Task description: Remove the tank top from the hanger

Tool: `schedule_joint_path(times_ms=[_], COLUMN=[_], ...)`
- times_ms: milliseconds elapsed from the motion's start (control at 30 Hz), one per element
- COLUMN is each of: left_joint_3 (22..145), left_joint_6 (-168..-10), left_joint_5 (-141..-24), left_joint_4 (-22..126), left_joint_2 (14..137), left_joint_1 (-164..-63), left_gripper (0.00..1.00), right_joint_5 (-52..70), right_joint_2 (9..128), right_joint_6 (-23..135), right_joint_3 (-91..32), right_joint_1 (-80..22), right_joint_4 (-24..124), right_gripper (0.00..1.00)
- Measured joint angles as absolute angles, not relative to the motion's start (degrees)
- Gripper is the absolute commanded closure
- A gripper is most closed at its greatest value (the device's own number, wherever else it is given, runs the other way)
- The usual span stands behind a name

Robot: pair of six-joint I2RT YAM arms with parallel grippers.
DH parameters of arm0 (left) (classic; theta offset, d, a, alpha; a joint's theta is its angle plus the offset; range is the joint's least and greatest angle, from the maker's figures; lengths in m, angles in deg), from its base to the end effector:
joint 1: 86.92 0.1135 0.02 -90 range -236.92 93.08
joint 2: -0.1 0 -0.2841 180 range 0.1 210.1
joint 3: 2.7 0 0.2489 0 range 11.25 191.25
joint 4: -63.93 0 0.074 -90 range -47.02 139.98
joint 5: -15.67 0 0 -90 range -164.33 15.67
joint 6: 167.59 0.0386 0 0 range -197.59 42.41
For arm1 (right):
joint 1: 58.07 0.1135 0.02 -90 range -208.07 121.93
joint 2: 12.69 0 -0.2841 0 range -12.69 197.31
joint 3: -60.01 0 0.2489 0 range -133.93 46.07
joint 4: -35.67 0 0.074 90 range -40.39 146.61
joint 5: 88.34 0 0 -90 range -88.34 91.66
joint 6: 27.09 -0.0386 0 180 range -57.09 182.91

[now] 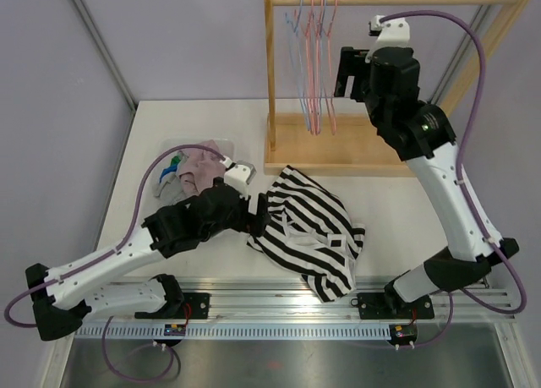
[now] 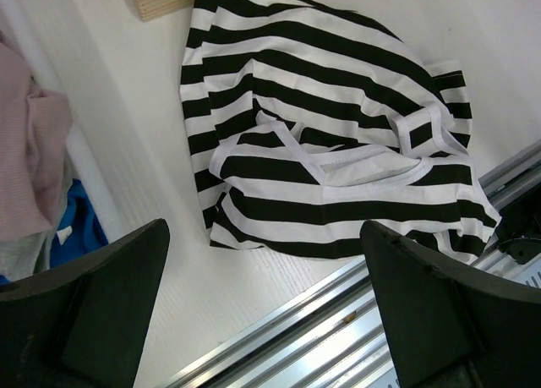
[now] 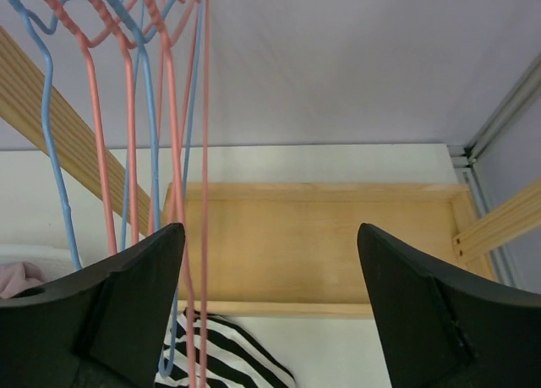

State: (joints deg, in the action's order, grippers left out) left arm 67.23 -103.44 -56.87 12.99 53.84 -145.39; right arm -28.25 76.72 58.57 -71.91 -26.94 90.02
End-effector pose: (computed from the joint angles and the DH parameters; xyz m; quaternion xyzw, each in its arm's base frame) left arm 0.1051 -0.1491 0.3488 0.1784 0.8603 -0.2079 0.4300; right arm 0.2717 0.1416 0.5437 -0.0155 0.7673 -0.0053 0.6411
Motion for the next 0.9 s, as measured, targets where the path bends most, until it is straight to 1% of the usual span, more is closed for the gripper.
schedule_joint_path(times_ms=[33, 267, 433, 633, 833, 867, 900], left_joint_3=[67.19, 67.08, 68.0, 74.1, 78.07, 78.23, 78.66], left_joint_6=[-104.09, -109.32, -111.72, -112.01, -111.55, -111.44, -110.67], left_joint_5=[-56.76, -56.5, -56.74, -57.9, -59.45, -59.58, -59.39], left_joint_4=[13.77, 19.02, 22.82, 25.2, 26.91, 27.28, 27.43], left_joint_2=[55.28, 66.82, 77.33, 93.51, 104.52, 105.57, 106.82], left_joint_1=[-145.66, -148.34, -151.62, -154.81, -156.21, -156.21, -156.21], left_gripper=[0.01, 0.01, 0.01, 0.01, 0.01, 0.02, 0.06], right_joint_5=[-28.62, -26.89, -16.07, -5.21, -0.16, 0.47, 1.32], right_joint_2=[74.58, 54.62, 42.03, 34.82, 31.06, 30.58, 29.94], right_joint_6=[58.66, 58.61, 57.83, 56.34, 55.18, 55.14, 55.05], right_joint_3=[-70.81, -58.66, -50.23, -40.91, -37.68, -37.66, -37.57], right_joint_1=[-26.94, -26.94, -26.94, -26.94, -26.94, -26.94, -26.94], right_joint_4=[89.97, 90.43, 92.64, 95.33, 97.43, 97.47, 97.45], right_gripper=[0.01, 0.01, 0.0, 0.0, 0.0, 0.0, 0.0])
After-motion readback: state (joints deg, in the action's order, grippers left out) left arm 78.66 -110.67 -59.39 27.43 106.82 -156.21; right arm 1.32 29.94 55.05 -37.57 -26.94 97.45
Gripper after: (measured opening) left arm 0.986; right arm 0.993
